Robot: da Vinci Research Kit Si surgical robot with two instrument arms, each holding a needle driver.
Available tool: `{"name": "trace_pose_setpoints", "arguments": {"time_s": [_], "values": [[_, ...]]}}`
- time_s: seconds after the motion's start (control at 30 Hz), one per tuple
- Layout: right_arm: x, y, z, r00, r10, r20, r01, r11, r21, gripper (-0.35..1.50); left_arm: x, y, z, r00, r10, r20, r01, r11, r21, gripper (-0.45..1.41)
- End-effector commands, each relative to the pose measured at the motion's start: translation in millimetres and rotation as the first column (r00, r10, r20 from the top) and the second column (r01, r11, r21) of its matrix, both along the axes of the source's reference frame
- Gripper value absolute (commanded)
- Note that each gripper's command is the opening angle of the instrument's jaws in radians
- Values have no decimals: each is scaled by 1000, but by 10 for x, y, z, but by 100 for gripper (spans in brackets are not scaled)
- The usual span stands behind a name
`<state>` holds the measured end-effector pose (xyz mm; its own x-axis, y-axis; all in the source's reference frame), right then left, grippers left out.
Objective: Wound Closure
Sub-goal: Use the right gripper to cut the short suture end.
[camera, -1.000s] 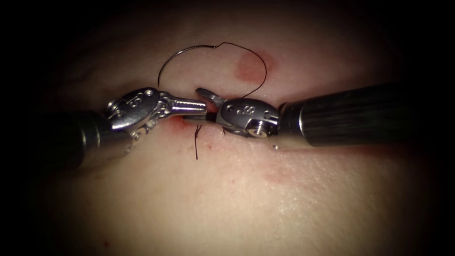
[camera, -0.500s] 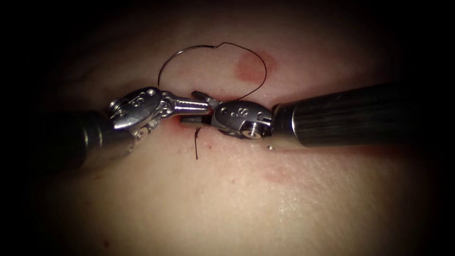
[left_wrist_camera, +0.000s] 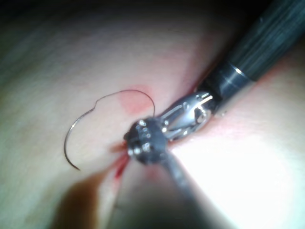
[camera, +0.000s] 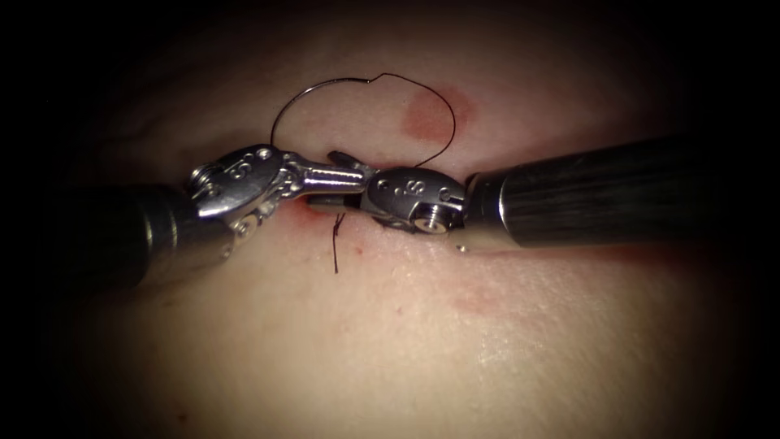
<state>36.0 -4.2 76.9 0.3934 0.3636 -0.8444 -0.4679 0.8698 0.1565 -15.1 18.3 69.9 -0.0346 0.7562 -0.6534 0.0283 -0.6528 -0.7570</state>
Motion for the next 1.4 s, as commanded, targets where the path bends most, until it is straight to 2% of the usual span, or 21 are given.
{"name": "trace_pose_setpoints", "arguments": {"time_s": [0.03, 0.1, 0.13, 0.17, 0.2, 0.23, 0.6, 0.63, 0.67, 0.7, 0.73, 0.87, 0.93, 0.97, 1.0, 1.1, 1.17, 1.27, 1.4], "values": [[5, -4, 6, 1000, -2, -2, 2, 1000, 2, 128, -5, -2, 6, 1000, 1, 1, -1, 1000, 0, -45], [4, -4, 5, 1000, -3, -2, 3, 1000, 2, 115, -5, -2, 6, 1000, 6, 3, -6, 1000, 1, -45], [3, -4, 5, 1000, -5, -1, 5, 1000, 4, 98, -5, -2, 6, 1000, 6, 3, -6, 1000, 1, -45], [2, -5, 5, 1000, -4, 0, 4, 1000, 3, 71, -5, -2, 6, 1000, 6, 3, -6, 1000, 1, -45], [1, -5, 4, 1000, -12, -7, 12, 1000, 4, 27, -5, -2, 6, 1000, 6, 3, -6, 1000, 1, -45], [0, -6, 3, 1000, -22, -18, 22, 1000, 5, -35, -5, -2, 6, 1000, 6, 4, -6, 1000, 1, -45], [-12, -10, -9, 999, -45, -29, 45, 999, -5, -35, 0, -2, 5, 1000, 12, 8, -12, 1000, 1, -45], [-12, -11, -10, 998, -41, -39, 41, 999, -12, -8, 3, -2, 4, 1000, 16, 12, -16, 1000, 2, -45], [-12, -14, -11, 998, -26, -56, 25, 1000, -14, 59, 6, -2, 3, 1000, 19, 14, -19, 1000, 3, -45], [-11, -16, -13, 997, 1, -74, -2, 1000, -14, 109, 11, 0, 2, 1000, 18, 12, -18, 1000, 4, -45], [-12, -18, -15, 996, 24, -91, -27, 999, -33, 145, 16, 0, 1, 1000, 16, 8, -16, 1000, 5, -45], [-27, -43, -32, 991, 17, -133, -22, 999, -34, 148, 44, 4, -5, 1000, 11, -8, -11, 1000, -6, -45], [-38, -58, -47, 988, -3, -152, -3, 999, -36, 148, 63, 4, -9, 1000, 8, -18, -9, 1000, -9, -45], [-49, -74, -63, 985, -19, -172, 14, 999, -31, 148, 78, 1, -11, 1000, 7, -28, -7, 1000, -9, -45], [-49, -74, -63, 985, -19, -172, 14, 999, -31, 148, 78, 1, -11, 1000, 7, -28, -7, 1000, -9, -45], [-64, -92, -85, 981, -41, -192, 36, 999, -32, 148, 102, -11, -13, 999, 12, -36, -13, 1000, -14, -45], [-79, -105, -99, 982, -37, -183, 32, 999, -31, 148, 123, -32, -13, 999, 20, -43, -21, 999, -26, -45], [-94, -110, -103, 984, -32, -173, 27, 999, -31, 148, 145, -69, -10, 994, 65, -86, -68, 997, -38, -45], [-96, -104, -97, 987, -25, -161, 22, 1000, -21, 148, 144, -97, 0, 993, 71, -92, -75, 996, -41, -45]]}}
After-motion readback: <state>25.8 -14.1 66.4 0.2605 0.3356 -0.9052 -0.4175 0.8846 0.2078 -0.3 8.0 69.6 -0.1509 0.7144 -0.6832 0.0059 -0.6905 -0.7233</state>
